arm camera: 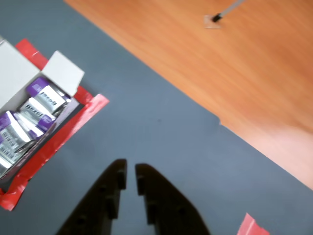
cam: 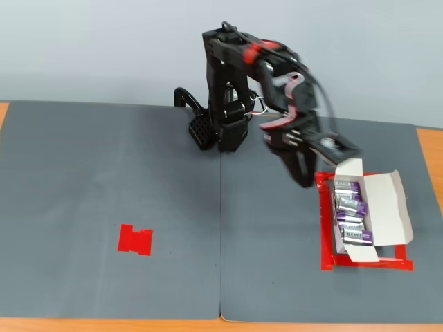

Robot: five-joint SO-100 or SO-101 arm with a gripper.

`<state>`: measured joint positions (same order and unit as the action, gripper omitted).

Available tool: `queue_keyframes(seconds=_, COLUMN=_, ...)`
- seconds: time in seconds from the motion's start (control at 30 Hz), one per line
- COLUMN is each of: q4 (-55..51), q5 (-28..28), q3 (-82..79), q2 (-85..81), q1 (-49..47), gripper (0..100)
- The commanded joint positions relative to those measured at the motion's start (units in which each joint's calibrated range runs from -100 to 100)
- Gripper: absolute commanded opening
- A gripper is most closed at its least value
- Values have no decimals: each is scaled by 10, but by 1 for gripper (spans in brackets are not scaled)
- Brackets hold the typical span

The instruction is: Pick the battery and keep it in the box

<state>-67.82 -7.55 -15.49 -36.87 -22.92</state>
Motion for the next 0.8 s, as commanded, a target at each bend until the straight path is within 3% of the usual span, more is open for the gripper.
queue_keyframes(seconds=0.0, q4=9, q5=3, q3=-33, q2=-84, q1=73, gripper=2)
queue_keyframes(seconds=0.33, q4=9, q5=3, q3=-205, q2=-259, q1=183, gripper=2)
queue_keyframes(seconds=0.77, q4=72, q5=3, q3=-527, q2=-532, q1=205, gripper=2)
